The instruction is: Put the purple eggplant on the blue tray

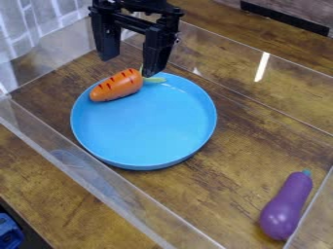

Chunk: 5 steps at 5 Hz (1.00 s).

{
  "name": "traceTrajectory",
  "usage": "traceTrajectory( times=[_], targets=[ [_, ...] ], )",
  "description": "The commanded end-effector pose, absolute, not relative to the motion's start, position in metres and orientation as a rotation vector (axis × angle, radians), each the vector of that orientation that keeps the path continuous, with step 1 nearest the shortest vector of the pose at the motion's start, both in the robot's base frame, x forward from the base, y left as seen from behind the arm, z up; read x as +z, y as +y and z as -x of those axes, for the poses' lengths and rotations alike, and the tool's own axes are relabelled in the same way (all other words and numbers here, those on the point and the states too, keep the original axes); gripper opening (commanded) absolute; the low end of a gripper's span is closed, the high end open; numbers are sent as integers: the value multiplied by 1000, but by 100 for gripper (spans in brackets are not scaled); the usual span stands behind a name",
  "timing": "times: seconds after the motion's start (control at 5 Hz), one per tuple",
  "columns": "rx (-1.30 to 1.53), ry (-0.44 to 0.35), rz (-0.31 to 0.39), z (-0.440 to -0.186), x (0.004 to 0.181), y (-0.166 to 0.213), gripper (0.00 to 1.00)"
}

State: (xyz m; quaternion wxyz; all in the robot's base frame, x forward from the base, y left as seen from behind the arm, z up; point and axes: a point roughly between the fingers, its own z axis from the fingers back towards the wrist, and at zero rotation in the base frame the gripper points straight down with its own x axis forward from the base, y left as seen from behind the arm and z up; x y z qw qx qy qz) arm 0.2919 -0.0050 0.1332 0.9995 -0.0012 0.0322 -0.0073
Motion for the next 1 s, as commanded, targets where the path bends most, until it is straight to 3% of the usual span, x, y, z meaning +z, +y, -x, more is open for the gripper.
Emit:
traceTrajectory(
  times=[0.0,0.8],
  targets=[
    [-22,79,6,-292,127,-8,100],
    [-70,125,23,-292,106,-31,100]
  ],
)
